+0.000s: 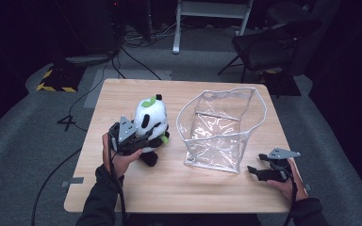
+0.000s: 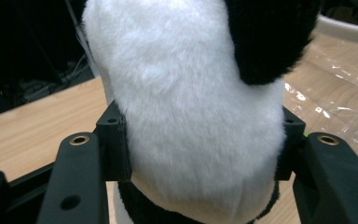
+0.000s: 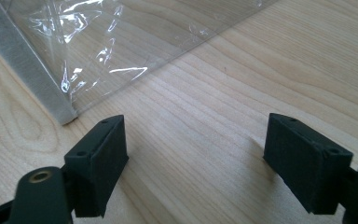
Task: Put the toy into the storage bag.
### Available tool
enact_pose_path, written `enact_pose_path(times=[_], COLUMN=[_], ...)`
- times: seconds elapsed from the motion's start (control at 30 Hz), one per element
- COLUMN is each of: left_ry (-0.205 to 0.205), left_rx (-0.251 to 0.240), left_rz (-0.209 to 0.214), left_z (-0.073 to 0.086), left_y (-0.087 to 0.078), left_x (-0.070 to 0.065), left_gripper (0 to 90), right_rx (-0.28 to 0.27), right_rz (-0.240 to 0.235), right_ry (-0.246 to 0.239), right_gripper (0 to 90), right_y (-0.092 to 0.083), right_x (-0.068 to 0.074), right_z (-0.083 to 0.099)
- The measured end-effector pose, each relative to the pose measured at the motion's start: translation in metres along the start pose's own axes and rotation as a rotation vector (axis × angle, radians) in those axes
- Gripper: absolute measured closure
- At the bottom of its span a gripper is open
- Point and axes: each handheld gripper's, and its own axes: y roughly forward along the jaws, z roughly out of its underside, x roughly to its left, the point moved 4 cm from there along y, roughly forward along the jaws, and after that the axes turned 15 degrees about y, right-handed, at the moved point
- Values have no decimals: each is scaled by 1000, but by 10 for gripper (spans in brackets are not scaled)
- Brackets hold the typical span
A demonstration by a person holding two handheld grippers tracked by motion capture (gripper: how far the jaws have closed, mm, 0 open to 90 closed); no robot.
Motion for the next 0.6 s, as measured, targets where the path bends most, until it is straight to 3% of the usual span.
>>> enact_pose_path(times=[0.1,0.33,0.6], left_ry=[-18,-31,-38], left_rx=[-38,-68,-125], left_rz=[-12,-20,-16], left_z=[-3,-7,-26], left_y=[-4,-7,-19], left_x=[4,9,19], left_gripper=[419,419,419], right_rx=[-1,-1,-2], right_rz=[0,1,9], right_ry=[0,0,5], right_gripper=[211,211,206], right_y=[0,0,-1], right_x=[0,0,0], right_z=[0,0,0])
